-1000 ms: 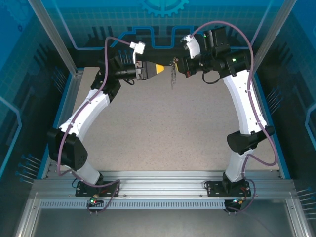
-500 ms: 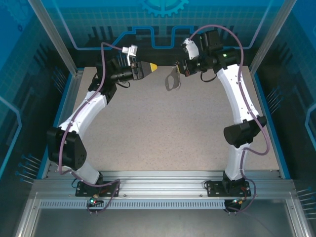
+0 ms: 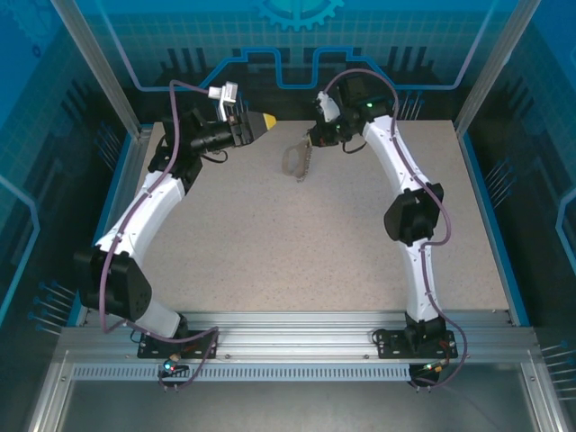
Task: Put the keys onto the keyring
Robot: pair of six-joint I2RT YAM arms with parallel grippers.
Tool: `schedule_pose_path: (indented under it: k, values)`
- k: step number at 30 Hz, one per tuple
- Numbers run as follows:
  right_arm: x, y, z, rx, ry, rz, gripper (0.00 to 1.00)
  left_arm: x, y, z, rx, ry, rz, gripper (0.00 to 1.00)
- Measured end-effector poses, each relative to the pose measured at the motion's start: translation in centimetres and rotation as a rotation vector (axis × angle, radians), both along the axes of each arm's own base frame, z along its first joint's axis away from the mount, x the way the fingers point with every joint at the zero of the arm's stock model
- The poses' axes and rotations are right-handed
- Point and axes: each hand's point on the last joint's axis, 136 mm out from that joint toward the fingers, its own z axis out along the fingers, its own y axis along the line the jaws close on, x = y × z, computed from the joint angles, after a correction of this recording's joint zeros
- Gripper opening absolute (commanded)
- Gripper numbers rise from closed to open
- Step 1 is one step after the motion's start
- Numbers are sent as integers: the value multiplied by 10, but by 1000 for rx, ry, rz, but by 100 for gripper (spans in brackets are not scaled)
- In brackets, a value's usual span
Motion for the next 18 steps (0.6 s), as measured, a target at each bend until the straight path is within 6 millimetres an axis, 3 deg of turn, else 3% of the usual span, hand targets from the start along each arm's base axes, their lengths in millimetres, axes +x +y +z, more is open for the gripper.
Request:
schedule_pose_path:
  k: [6, 12, 18]
  values:
    - [-17, 8, -40, -12, 87, 11, 0, 1, 1, -5, 9, 15, 6, 59]
    - [-67, 13, -82, -40, 209, 25, 0, 2, 1, -11, 11, 29, 10, 59]
    - [-107, 13, -99, -43, 256, 16, 0, 2, 2, -15, 13, 38, 17, 59]
